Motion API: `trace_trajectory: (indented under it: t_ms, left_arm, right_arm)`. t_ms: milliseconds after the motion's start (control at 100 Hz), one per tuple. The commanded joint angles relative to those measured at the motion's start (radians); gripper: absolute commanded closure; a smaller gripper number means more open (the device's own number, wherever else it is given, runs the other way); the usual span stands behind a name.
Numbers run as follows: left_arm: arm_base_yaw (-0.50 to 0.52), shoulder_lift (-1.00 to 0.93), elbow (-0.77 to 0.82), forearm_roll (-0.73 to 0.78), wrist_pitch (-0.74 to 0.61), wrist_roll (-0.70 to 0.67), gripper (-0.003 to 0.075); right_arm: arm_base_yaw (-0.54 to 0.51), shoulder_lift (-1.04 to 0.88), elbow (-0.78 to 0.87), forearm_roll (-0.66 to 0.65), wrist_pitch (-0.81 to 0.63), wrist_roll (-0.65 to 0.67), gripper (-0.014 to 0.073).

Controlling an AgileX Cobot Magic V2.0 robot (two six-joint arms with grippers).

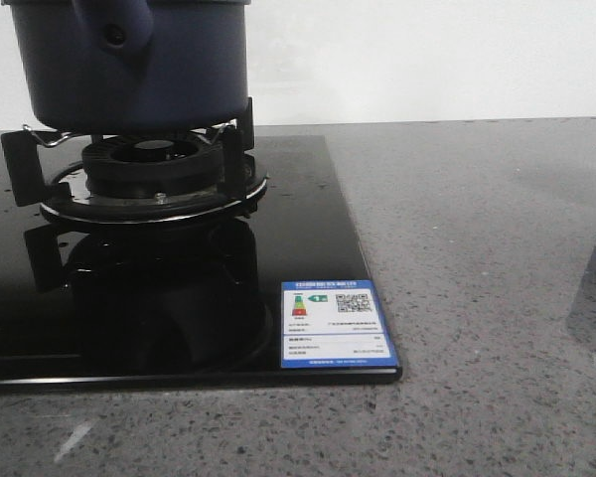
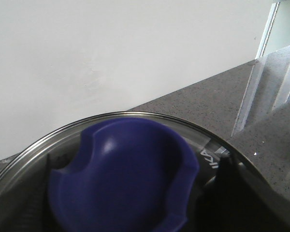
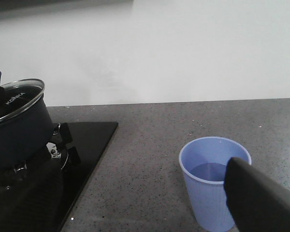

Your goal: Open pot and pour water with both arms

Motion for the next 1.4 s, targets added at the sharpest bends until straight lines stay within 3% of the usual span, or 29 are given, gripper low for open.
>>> trace_trajectory:
  t_ms: [0, 110, 210, 450, 580, 740, 1040, 1270, 1390]
  left_arm:
    - [-0.006, -0.014, -0.025, -0.046, 0.027, 0.006, 0.0268]
    - [-0.006, -0.016, -0.038, -0.046, 0.027, 0.017, 0.0409]
    - [-0.006, -0.022, -0.062, -0.046, 0.027, 0.017, 0.0469]
    - [-0.006, -0.104, -0.082, -0.046, -0.027, 0.017, 0.047]
    - [-0.006, -0.171, -0.082, -0.046, -0.08, 0.017, 0.047]
    - [-0.006, -0.255, -0.082, -0.046, -0.099, 0.011, 0.047]
    - [-0.006, -0.379, -0.082, -0.046, -0.077, 0.006, 0.047]
    - [-0.006, -0.398, -0.082, -0.046, -0.064, 0.006, 0.047]
    - [-0.006, -0.398, -0.082, -0.046, -0.059, 0.006, 0.047]
  right_arm:
    - [0.003, 0.018, -0.036, 0.0, -0.083, -0.013, -0.0019]
    - [0.003, 0.018, -0.036, -0.005, -0.083, -0.013, -0.0019]
    - [0.003, 0.018, -0.036, -0.048, -0.083, -0.013, -0.0019]
    - [0.003, 0.018, -0.036, -0.171, -0.096, -0.013, -0.0019]
    - [0.003, 0.025, -0.034, -0.304, -0.097, -0.009, -0.0019]
    - [0.003, 0.048, 0.018, -0.406, -0.142, 0.096, -0.0019]
    - [0.003, 0.101, 0.244, -0.358, -0.475, 0.198, -0.0019]
    - [0.003, 0.288, 0.259, -0.341, -0.669, 0.198, -0.002]
    - [0.003, 0.37, 0.255, -0.341, -0.693, 0.198, -0.002]
